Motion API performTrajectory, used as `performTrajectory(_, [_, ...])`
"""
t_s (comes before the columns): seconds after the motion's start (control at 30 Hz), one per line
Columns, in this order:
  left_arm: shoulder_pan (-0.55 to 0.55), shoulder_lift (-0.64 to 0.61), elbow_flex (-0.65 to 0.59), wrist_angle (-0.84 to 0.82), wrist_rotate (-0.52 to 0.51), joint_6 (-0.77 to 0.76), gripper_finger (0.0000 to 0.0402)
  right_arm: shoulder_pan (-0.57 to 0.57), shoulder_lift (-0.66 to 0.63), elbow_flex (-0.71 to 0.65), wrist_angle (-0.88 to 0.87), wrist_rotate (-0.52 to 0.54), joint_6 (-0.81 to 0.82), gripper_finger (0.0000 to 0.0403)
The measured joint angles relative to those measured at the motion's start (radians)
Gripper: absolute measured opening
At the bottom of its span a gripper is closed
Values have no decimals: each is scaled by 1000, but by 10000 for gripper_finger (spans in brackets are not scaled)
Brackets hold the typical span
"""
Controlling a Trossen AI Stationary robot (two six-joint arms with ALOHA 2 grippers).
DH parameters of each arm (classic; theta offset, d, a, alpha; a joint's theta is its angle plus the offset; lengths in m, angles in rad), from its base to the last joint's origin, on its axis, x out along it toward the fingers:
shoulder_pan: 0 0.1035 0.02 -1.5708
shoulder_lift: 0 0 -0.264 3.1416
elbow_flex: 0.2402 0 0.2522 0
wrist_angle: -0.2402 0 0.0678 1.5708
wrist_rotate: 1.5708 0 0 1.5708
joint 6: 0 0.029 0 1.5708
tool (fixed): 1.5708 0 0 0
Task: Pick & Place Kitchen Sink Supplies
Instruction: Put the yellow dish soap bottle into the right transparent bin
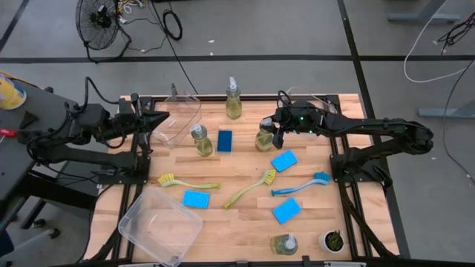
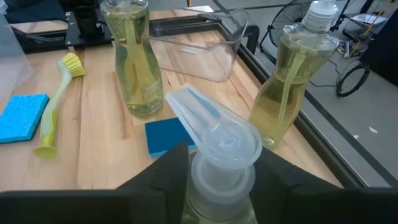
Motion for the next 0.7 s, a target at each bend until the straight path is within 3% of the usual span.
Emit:
performTrajectory(0.17, [0,0,0,0,0,0,16,0,0,0,2,-1,3,114])
performTrajectory(0.7, [0,0,0,4,0,0,16,3,0,-2,20,27,55,107])
